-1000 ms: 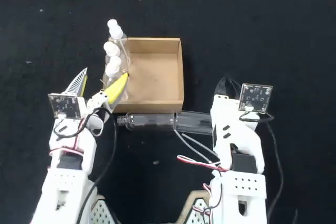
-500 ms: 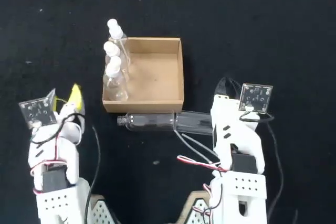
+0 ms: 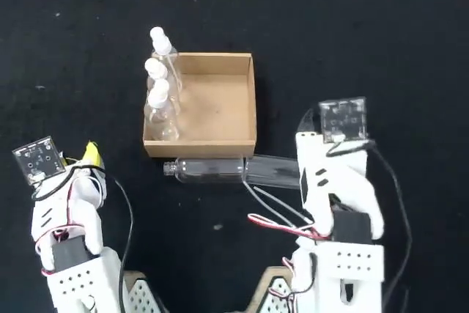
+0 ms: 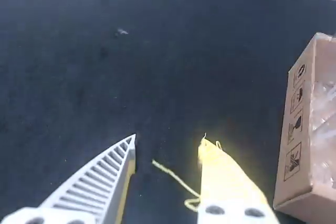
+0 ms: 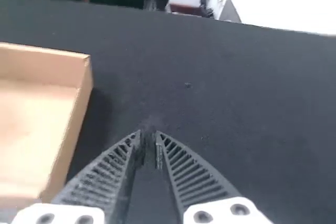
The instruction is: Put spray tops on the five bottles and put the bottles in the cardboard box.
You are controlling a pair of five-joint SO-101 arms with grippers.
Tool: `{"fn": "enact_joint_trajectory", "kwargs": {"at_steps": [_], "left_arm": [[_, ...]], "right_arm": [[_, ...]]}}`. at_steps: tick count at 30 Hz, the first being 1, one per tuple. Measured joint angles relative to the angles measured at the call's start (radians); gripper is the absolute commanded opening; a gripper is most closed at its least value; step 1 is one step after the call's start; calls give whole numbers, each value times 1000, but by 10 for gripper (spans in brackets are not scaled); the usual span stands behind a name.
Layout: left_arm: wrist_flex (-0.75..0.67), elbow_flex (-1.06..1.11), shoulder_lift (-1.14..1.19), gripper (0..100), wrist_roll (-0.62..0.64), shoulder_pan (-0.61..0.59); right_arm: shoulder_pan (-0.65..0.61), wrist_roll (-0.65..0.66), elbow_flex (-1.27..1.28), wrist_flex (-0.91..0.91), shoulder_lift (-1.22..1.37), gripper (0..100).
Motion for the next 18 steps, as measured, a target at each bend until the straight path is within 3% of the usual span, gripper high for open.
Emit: {"fn": "enact_joint_trajectory", "kwargs": {"at_steps": [6,9,14,18], "left_arm": [[26,0,0,77,-110,25],[40,0,0,77,-109,23],[40,0,0,77,-109,-66],[40,0,0,77,-109,-129]], "right_arm": [[-201,195,-279,371,106,145],[-324,259,-353,502,238,142],[-523,402,-394,611,370,114],[-686,405,-397,614,376,155]]}}
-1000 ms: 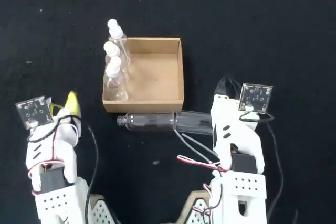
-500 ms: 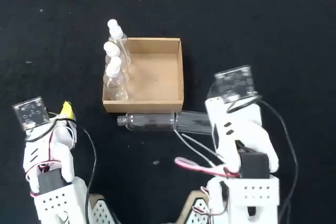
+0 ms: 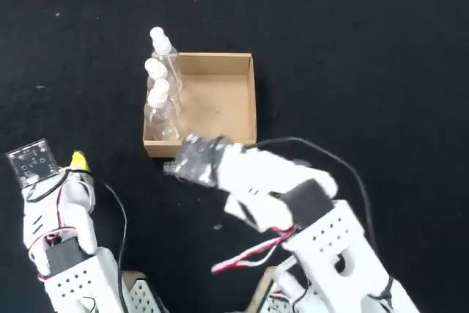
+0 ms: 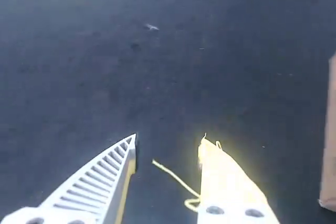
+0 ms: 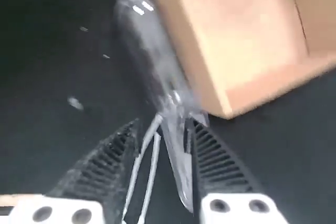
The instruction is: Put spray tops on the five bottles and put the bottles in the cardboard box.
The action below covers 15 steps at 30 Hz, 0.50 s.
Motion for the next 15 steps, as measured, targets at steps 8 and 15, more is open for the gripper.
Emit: {"fn": "enact_joint_trajectory", "kwargs": {"at_steps": [8,15], "left_arm": [[0,0,0,77,0,-9],[0,0,0,77,0,-9]], "right_arm": [[-112,-44,0,-43,180,171],[-68,6,-2,215,124,147]]}}
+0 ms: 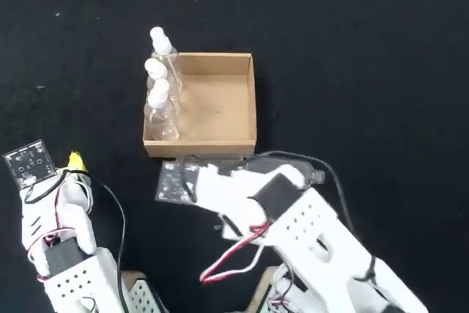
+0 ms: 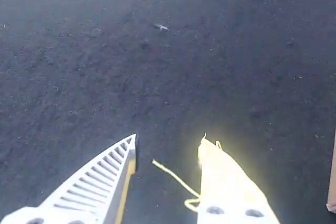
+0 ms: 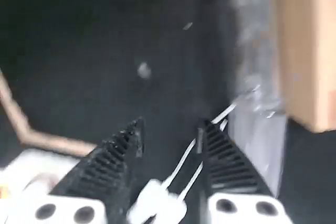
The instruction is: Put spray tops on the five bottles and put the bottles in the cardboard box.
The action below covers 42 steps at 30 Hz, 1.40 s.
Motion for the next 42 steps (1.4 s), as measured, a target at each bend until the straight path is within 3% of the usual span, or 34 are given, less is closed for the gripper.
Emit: {"fn": "enact_joint_trajectory", "kwargs": {"at_steps": [3,10,14,22,34,37,41,42], "left_arm": [[0,0,0,77,0,0],[0,0,0,77,0,0],[0,0,0,77,0,0],[0,0,0,77,0,0],[0,0,0,77,0,0],[0,0,0,77,0,0],[0,0,0,77,0,0],[0,0,0,77,0,0]], "right_arm": [[132,48,0,84,-41,176],[588,428,0,110,-46,206],[783,554,41,110,-46,206],[813,572,285,-46,-49,285],[795,571,451,-242,-75,286],[796,571,462,-267,-75,218],[796,571,465,-273,-83,4],[796,571,465,-275,-83,23]]}}
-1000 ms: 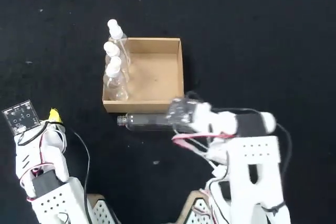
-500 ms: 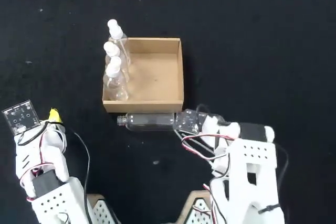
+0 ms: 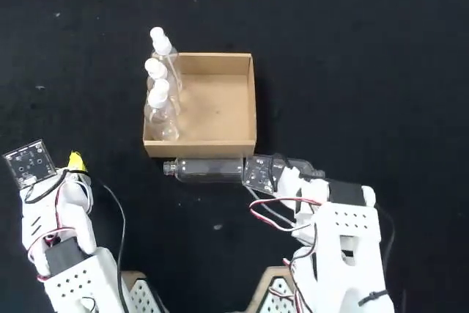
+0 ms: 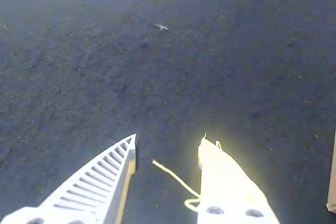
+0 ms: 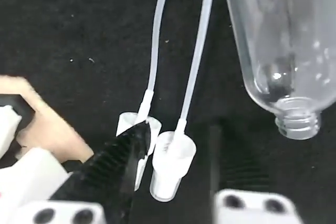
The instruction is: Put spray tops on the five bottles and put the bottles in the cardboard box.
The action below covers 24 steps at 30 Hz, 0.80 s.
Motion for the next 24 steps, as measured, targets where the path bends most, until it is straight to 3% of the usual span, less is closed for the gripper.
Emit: {"fn": "enact_joint_trajectory", "kwargs": {"at_steps": [4,10,16,24], "left_arm": [[0,0,0,77,0,0],[0,0,0,77,0,0],[0,0,0,77,0,0],[0,0,0,77,0,0]], "right_arm": [[20,0,-11,0,0,10],[196,0,-230,103,17,14],[288,0,-381,173,17,19],[235,-12,-330,281,17,175]]}}
